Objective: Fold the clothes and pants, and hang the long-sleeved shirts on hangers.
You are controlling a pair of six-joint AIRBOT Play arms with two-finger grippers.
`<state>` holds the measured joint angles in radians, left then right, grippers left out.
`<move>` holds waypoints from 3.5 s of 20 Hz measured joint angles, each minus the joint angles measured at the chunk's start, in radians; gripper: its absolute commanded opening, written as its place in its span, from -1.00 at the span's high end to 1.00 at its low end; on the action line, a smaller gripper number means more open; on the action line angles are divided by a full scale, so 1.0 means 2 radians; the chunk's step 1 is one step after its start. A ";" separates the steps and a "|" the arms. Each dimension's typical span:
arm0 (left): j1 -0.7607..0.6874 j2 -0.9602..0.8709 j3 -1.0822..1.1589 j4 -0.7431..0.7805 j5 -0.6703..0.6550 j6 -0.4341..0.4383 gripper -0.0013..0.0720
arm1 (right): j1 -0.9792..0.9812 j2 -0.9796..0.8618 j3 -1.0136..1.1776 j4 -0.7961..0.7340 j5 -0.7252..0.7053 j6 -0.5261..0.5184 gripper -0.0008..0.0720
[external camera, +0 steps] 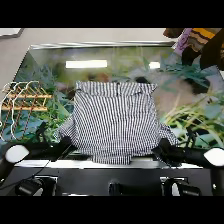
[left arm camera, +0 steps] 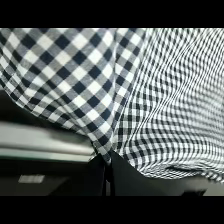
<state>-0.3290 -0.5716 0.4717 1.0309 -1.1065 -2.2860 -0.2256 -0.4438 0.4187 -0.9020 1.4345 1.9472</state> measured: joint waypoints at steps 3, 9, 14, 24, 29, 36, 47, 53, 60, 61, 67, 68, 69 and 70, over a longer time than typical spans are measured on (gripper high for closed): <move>0.005 0.055 0.022 -0.001 -0.082 -0.016 0.89 | 0.000 0.065 0.039 -0.021 0.101 0.051 0.87; 0.008 0.017 0.056 -0.026 -0.085 -0.016 0.89 | 0.000 0.037 0.086 -0.026 0.101 0.101 0.87; 0.011 -0.133 0.092 -0.085 0.013 0.045 0.89 | 0.000 -0.109 0.093 0.069 -0.032 0.078 0.87; 0.031 -0.433 0.285 -0.113 0.101 0.086 0.85 | 0.046 -0.300 0.094 0.173 -0.294 0.056 0.56; 0.040 -0.477 0.327 -0.109 0.114 0.110 -0.30 | 0.082 -0.322 0.101 0.107 -0.381 0.012 -0.67; 0.036 -0.365 0.356 0.059 0.083 0.160 -0.30 | 0.067 -0.217 0.198 -0.143 -0.240 -0.040 -0.57; -0.106 -0.269 0.239 0.211 0.084 0.136 -0.30 | 0.424 -0.268 0.229 -0.373 -0.166 0.083 -0.55; -0.134 -0.267 0.208 0.220 0.116 0.120 -0.30 | 0.456 -0.335 0.230 -0.412 -0.217 0.124 -0.53; -0.140 -0.292 0.203 0.209 0.128 0.117 -0.30 | 0.460 -0.383 0.230 -0.431 -0.245 0.185 0.86; -0.143 -0.298 0.202 0.204 0.131 0.117 -0.30 | 0.460 -0.385 0.230 -0.436 -0.246 0.195 0.87; -0.185 -0.326 0.203 0.190 0.159 0.122 -0.30 | 0.461 -0.391 0.230 -0.447 -0.244 0.225 0.87; -0.192 -0.331 0.202 0.188 0.164 0.122 -0.30 | 0.461 -0.391 0.230 -0.447 -0.242 0.229 0.87; -0.200 -0.336 0.203 0.187 0.167 0.122 -0.30 | 0.461 -0.391 0.230 -0.447 -0.241 0.235 0.87; -0.206 -0.340 0.203 0.187 0.173 0.122 -0.30 | 0.461 -0.391 0.230 -0.447 -0.241 0.240 0.87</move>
<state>-0.7418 -1.2510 0.8768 1.4048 -0.7612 -2.0411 0.6956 -1.2259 0.8787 -1.7966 0.9531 2.4279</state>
